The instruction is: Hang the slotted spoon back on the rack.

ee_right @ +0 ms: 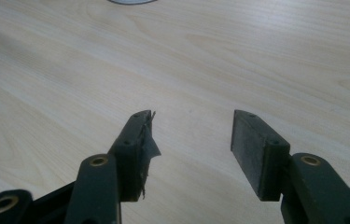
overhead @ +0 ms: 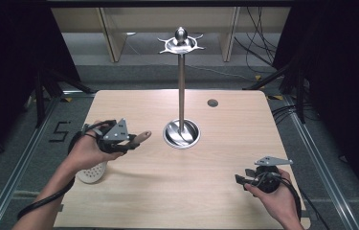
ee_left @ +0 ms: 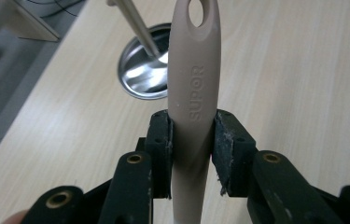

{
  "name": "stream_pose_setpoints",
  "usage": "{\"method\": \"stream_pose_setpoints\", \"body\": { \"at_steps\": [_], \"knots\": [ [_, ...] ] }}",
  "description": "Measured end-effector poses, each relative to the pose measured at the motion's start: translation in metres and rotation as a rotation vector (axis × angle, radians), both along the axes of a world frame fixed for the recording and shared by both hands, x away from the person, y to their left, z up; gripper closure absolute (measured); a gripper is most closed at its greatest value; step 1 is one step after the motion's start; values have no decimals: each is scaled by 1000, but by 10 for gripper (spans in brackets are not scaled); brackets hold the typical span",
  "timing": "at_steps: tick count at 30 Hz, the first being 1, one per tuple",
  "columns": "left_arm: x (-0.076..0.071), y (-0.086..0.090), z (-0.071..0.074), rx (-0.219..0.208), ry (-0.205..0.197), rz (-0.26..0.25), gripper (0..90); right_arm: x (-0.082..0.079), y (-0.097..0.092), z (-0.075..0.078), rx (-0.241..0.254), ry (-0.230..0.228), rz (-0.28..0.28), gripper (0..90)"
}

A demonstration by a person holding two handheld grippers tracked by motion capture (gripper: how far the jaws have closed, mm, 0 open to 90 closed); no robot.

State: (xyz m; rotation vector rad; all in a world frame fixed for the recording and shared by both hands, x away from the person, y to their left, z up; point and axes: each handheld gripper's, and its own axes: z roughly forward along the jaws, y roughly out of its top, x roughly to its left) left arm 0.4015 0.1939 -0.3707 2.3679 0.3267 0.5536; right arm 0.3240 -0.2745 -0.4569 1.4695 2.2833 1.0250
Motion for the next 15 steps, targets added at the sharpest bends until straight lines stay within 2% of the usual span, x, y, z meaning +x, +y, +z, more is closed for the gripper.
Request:
{"method": "stream_pose_setpoints", "body": {
  "at_steps": [2,3,4,5,7,8,12,13,14,15],
  "knots": [
    [-3,8,4,-31,-26,22,688,0,0,0,-3,-10,3,489],
    [-3,8,4,-31,-26,22,688,0,0,0,-3,-10,3,489],
    [-7,13,7,-70,-44,47,688,0,-1,-1,-8,-16,8,489],
    [-7,13,7,-70,-44,47,687,0,0,1,3,1,-4,489],
    [-13,19,12,-112,-59,75,688,0,0,0,-3,-11,5,489],
    [-15,21,14,-117,-66,76,688,0,0,0,-4,-11,5,489],
    [-20,26,20,-188,-86,102,688,1,0,-1,-7,-19,19,489],
    [-21,26,21,-220,-91,112,688,2,0,-1,-5,-17,23,489],
    [-22,27,21,-239,-86,121,688,1,0,-1,-3,-9,15,489],
    [-22,28,23,-247,-101,121,688,0,0,0,-2,-9,9,489]
  ]
}}
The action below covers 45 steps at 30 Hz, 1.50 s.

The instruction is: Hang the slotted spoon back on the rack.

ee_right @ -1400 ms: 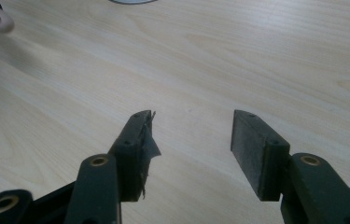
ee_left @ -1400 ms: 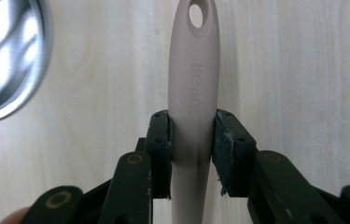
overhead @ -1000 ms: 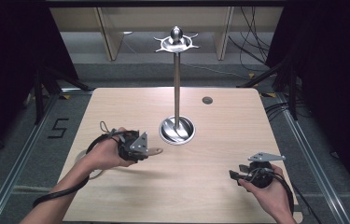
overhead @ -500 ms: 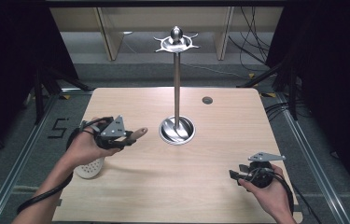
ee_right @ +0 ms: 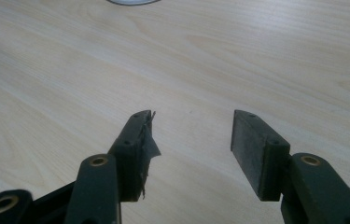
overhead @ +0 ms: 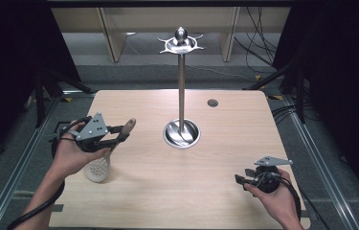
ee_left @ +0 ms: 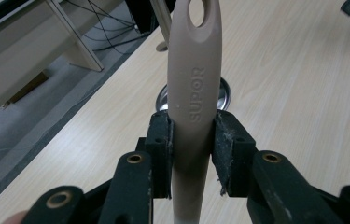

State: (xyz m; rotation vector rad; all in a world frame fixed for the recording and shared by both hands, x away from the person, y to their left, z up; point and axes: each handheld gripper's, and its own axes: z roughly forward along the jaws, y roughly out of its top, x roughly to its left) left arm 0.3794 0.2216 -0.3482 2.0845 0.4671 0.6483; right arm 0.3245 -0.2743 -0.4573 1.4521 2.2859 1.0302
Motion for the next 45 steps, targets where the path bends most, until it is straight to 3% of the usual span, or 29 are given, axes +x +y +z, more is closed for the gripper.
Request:
{"method": "stream_pose_setpoints", "body": {
  "at_steps": [3,7,12,20,25,26,27,28,31,43,44,45],
  "knots": [
    [-2,2,0,-65,-16,17,688,2,-1,-2,12,-28,24,489],
    [-5,2,0,-135,-26,45,688,1,-1,-1,-1,-20,14,489],
    [-10,2,6,-258,-30,76,688,1,-1,-1,-1,-20,15,488],
    [-14,-8,14,-357,-57,100,689,1,-1,-1,-4,-21,11,488],
    [-13,-23,19,-384,-68,116,688,0,-1,0,-3,-16,-2,488],
    [-12,-26,20,-386,-73,121,688,0,-1,-1,18,-10,0,489],
    [-13,-29,21,-400,-59,128,689,1,-1,-1,8,-31,7,488],
    [-11,-31,22,-391,-71,126,688,-1,-1,1,-3,-16,-4,489],
    [-9,-38,24,-416,-63,138,688,0,-1,1,21,-11,-3,489],
    [-5,-57,33,-434,-69,161,688,-1,-2,2,5,-23,-12,488],
    [-6,-59,33,-445,-49,166,688,-1,-1,2,12,-15,-8,488],
    [-5,-61,35,-434,-66,162,687,-1,-1,2,13,-13,-9,488]
  ]
}}
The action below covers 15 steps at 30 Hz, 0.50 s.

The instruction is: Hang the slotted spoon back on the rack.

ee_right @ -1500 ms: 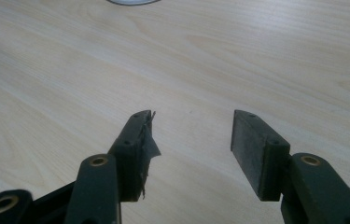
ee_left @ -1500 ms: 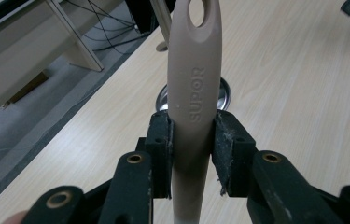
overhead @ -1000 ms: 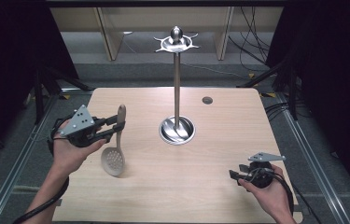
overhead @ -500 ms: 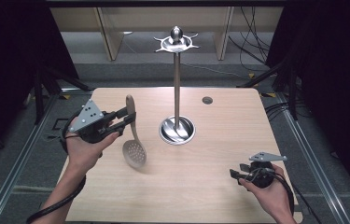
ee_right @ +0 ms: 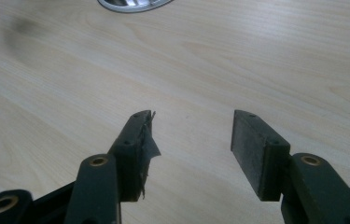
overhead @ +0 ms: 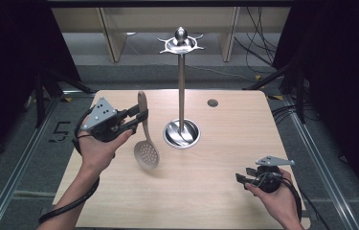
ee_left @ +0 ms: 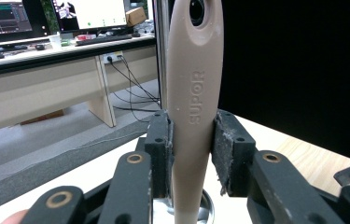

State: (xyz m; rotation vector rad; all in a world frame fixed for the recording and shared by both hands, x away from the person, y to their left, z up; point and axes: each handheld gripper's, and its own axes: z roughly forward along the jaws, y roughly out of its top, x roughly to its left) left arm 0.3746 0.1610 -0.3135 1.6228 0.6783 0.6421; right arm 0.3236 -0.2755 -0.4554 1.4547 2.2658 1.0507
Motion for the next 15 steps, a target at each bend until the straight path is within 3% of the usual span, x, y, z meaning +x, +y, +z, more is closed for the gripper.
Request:
{"method": "stream_pose_setpoints", "body": {
  "at_steps": [9,10,15],
  "knots": [
    [4,-17,8,-7,9,9,688,0,0,0,-9,-8,-5,488],
    [4,-21,10,-15,25,11,688,0,-1,0,-8,-8,-4,488],
    [7,-29,16,4,1,18,687,0,-1,0,-3,-11,0,488]
  ]
}}
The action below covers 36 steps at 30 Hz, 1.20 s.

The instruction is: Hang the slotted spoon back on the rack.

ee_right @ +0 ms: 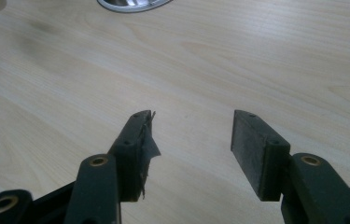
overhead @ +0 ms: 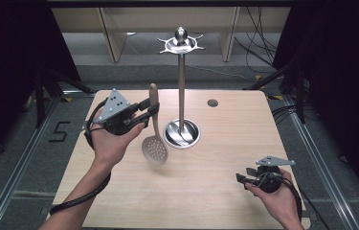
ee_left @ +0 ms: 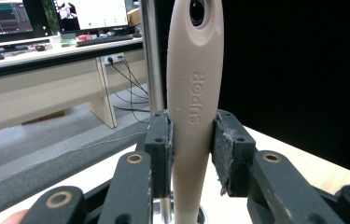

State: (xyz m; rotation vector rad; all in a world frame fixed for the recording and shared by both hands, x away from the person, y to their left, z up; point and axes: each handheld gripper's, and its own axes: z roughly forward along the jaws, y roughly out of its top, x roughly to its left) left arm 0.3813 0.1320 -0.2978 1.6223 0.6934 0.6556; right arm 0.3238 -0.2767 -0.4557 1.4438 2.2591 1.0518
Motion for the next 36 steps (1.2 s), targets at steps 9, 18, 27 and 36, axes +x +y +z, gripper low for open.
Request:
{"method": "stream_pose_setpoints", "body": {
  "at_steps": [9,18,27,36],
  "knots": [
    [6,-9,4,-28,0,11,687,0,-1,0,-8,-14,6,488],
    [15,-22,10,-31,-2,14,687,0,-1,0,-3,-9,1,488],
    [20,-32,14,-28,-7,16,687,-2,1,1,14,10,-20,488],
    [24,-37,15,-33,-10,26,687,-2,0,1,9,8,-21,487]
  ]
}}
